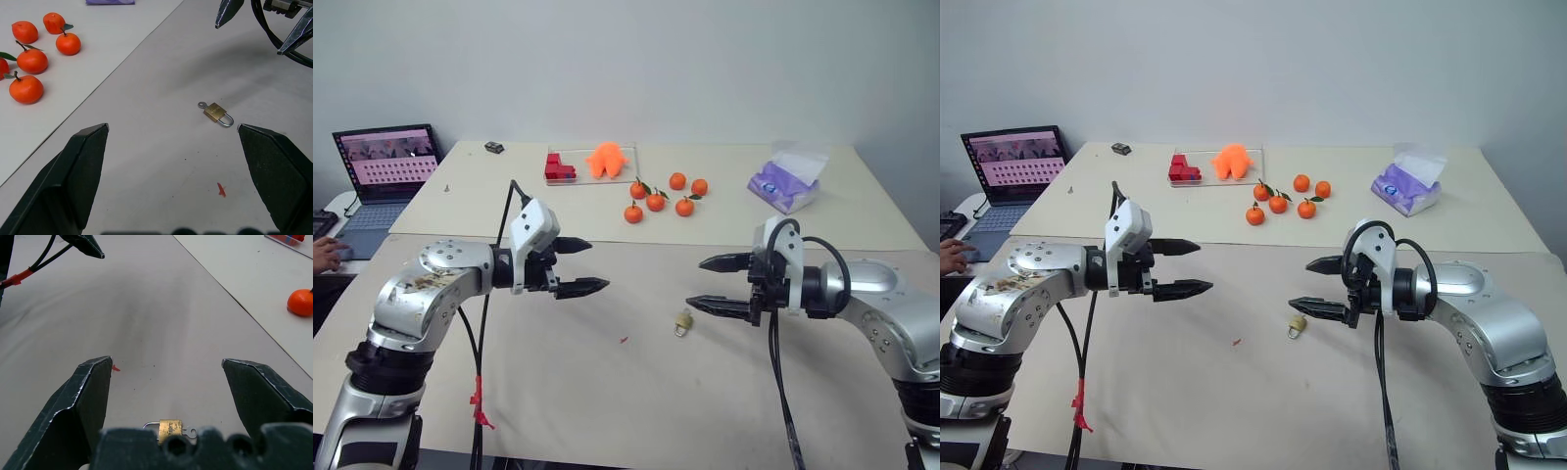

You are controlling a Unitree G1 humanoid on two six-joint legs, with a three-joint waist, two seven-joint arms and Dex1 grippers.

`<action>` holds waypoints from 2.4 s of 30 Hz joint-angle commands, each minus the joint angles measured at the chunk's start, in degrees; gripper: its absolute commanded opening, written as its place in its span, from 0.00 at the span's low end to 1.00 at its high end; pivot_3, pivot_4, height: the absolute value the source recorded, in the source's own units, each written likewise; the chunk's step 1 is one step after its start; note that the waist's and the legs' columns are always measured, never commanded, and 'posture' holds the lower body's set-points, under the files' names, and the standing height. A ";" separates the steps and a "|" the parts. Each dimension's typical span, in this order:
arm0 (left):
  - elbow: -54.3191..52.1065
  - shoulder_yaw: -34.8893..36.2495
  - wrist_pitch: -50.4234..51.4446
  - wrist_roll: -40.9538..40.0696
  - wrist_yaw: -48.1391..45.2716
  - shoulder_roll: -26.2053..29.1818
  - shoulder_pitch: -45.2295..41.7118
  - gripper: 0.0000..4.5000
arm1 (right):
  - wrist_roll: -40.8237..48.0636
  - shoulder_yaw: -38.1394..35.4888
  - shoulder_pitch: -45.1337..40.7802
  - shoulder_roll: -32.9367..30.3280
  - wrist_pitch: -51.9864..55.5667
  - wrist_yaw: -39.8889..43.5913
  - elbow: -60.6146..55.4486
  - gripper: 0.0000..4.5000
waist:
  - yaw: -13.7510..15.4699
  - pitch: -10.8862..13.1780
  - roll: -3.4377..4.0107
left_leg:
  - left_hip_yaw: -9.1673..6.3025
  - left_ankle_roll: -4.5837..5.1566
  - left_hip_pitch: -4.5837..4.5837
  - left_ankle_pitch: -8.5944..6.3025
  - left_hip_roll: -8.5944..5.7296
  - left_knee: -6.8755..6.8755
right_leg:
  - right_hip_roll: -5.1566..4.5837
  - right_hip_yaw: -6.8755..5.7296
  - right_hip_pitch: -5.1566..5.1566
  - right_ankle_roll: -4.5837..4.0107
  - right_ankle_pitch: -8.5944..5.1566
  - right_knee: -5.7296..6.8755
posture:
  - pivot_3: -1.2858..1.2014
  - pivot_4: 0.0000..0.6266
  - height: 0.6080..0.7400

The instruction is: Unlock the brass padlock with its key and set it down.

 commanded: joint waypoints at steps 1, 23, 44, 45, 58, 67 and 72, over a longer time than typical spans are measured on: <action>0.58 0.31 -1.10 0.43 -0.21 0.64 -1.68 1.00 | 1.06 -2.02 -0.36 -1.01 0.08 0.10 -2.28 0.94 | 0.00 0.00 0.00 | 0.00 0.00 0.00 0.00 0.00 0.00 | 0.00 0.00 0.00 0.00 0.00 0.00 | 0.52 0.24 0.49; 2.56 -7.05 2.07 3.86 0.42 -2.77 -5.43 1.00 | -7.72 9.44 1.87 -3.44 -4.84 2.74 -4.35 0.94 | -0.14 0.00 0.02 | -0.02 0.00 -0.06 0.00 0.00 -0.01 | 0.03 0.01 0.04 0.03 -0.02 0.03 | 0.52 0.24 0.49; -5.17 -3.15 5.61 2.42 5.23 0.73 3.10 1.00 | -31.74 25.57 -15.61 1.67 -41.61 21.61 28.11 0.94 | -0.03 0.00 0.06 | -0.02 0.08 0.10 -0.03 0.00 0.14 | 0.02 -0.01 0.01 -0.09 0.05 0.05 | 0.52 0.24 0.49; -5.68 -2.82 5.90 2.22 5.64 0.68 3.58 1.00 | -32.58 25.82 -17.19 2.71 -44.42 22.13 30.96 0.94 | -0.07 0.00 0.07 | -0.01 0.08 0.11 -0.04 0.01 0.15 | 0.03 0.00 0.01 -0.10 0.06 0.05 | 0.52 0.24 0.49; -10.84 0.47 8.95 -0.43 9.57 1.02 8.14 1.00 | -35.30 26.94 -24.56 10.76 -59.97 29.45 48.02 0.94 | 0.03 -0.12 0.31 | -0.01 0.09 0.17 -0.04 -0.01 0.33 | 0.01 0.05 0.00 -0.17 0.08 0.42 | 0.52 0.24 0.49; -13.26 1.91 10.77 -1.88 11.85 1.31 10.10 1.00 | -35.66 27.05 -27.57 13.21 -65.63 34.73 55.77 0.94 | -0.18 -0.13 0.34 | -0.01 0.10 0.24 -0.05 0.02 0.32 | 0.04 0.04 0.02 -0.19 0.09 0.46 | 0.52 0.24 0.49; -14.33 2.86 11.74 -2.25 12.50 1.79 10.98 1.00 | -36.62 27.33 -28.97 15.30 -68.64 35.23 59.90 0.94 | -0.19 -0.11 0.35 | -0.01 0.10 0.24 -0.05 0.01 0.37 | 0.04 0.04 0.01 -0.21 0.08 0.54 | 0.52 0.24 0.49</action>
